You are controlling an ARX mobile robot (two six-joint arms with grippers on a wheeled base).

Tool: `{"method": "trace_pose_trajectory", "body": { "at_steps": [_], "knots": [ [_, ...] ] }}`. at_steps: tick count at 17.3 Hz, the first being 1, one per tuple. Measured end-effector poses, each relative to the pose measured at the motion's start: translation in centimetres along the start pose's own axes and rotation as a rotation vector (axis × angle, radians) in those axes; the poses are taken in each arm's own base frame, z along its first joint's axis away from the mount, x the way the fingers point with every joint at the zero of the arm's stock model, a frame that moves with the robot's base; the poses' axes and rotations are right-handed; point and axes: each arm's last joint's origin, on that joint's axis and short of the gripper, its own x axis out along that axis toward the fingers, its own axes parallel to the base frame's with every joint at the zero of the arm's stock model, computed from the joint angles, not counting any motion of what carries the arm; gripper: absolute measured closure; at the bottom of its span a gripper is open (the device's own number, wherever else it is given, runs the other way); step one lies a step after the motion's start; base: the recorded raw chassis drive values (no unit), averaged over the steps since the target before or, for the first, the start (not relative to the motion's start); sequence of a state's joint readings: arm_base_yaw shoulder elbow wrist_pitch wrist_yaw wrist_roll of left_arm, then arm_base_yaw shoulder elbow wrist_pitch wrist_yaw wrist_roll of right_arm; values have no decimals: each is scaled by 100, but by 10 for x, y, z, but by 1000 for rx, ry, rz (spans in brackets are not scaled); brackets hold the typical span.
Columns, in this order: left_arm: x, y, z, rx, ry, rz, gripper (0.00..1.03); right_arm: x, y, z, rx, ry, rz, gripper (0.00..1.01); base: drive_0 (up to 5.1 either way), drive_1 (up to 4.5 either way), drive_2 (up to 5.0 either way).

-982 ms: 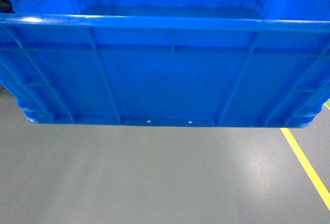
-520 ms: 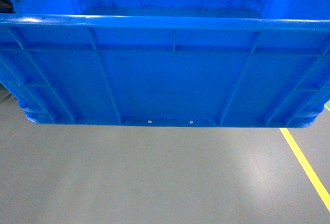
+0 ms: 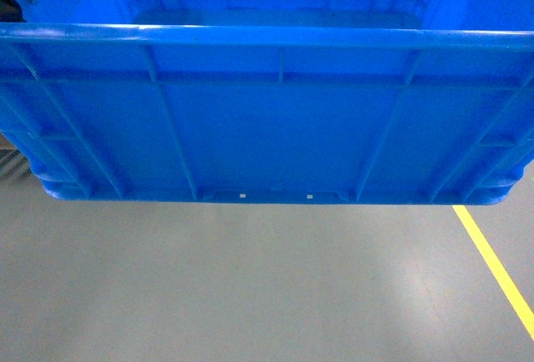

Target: Place box next to blue box on left shelf

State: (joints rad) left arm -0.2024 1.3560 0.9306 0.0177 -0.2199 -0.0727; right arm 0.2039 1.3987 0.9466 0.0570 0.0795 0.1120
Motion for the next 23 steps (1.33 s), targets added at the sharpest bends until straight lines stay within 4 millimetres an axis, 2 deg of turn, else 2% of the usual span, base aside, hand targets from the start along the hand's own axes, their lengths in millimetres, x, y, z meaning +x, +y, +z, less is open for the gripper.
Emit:
{"method": "trace_pose_trajectory", "body": {
  "at_steps": [23],
  "knots": [
    [1,0,-1,2,5,0,95,0,0,0,0,4,0,93,-4,422,-429]
  ]
}}
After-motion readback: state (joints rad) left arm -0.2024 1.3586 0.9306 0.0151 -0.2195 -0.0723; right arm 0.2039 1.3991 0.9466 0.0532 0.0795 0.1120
